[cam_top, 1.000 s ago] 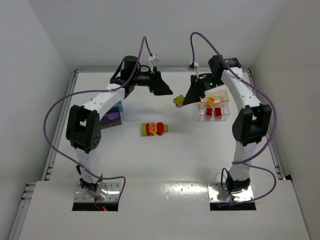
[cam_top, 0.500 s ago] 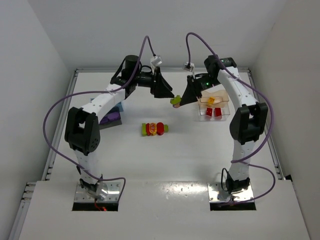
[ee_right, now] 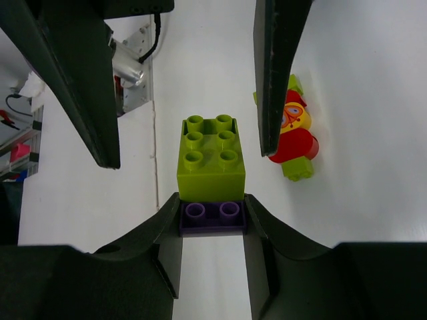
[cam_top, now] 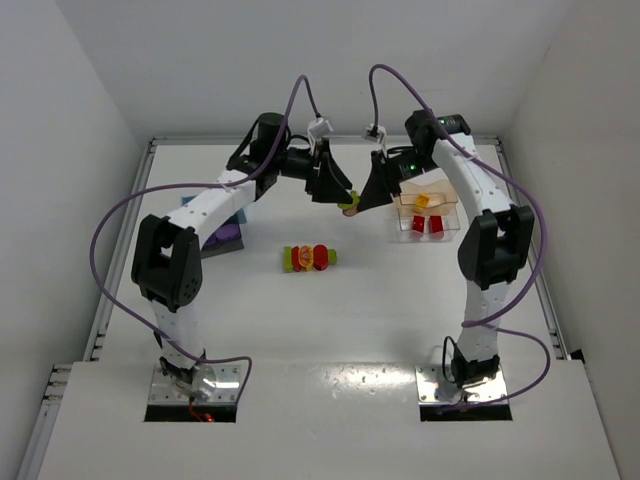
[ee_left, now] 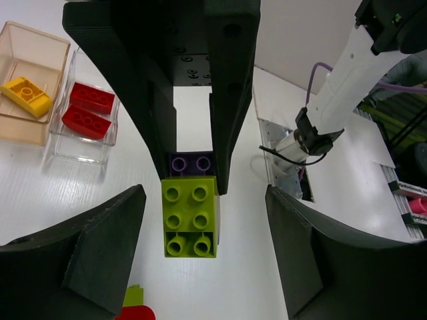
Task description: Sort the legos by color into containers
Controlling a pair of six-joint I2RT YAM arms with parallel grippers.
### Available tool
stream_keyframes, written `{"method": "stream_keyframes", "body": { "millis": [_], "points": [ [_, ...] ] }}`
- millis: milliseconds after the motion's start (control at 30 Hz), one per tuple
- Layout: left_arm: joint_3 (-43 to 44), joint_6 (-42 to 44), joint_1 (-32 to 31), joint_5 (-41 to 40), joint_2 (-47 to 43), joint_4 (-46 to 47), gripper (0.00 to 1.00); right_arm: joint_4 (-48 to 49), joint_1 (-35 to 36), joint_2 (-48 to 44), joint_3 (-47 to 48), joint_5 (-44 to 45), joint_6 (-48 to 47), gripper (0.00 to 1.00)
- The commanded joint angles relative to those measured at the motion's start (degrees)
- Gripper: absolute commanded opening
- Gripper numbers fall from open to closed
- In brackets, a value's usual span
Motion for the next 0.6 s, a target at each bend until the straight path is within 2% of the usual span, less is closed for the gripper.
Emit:
{"method": "stream_keyframes", "body": {
  "millis": [0, 200, 333, 433, 533, 567],
  "points": [
    [-0.1, 1.8, -0.6, 1.3, 0.0, 1.6, 0.78, -1.4, 0.7, -2.2, 2.6, -3.6, 0.3, 0.00],
    [-0.1, 1.8, -1.2, 1.3, 1.0, 1.1, 0.78, -0.9, 0.7, -2.7, 2.6, -3.6, 1.3, 0.00],
    [-0.1, 2.3, -1.2, 1.3, 1.5, 0.5, 0.65, -0.2, 0.7, -2.7, 2.6, -3.6, 2.5, 0.00],
    [0.4, 2.9, -1.2, 1.3, 1.5, -0.8, 0.61, 1.1, 0.7, -2.7, 3.2, -3.6, 3.1, 0.00],
    [0.4, 2.9, -1.2, 1.3, 1.5, -0.8, 0.42, 1.1, 0.7, -2.7, 3.2, -3.6, 3.6, 0.00],
    [0.4, 2.9, -1.2, 1.3, 2.1, -0.8, 0.33, 1.1, 0.7, -2.7, 3.2, -3.6, 3.6, 0.00]
  ]
}}
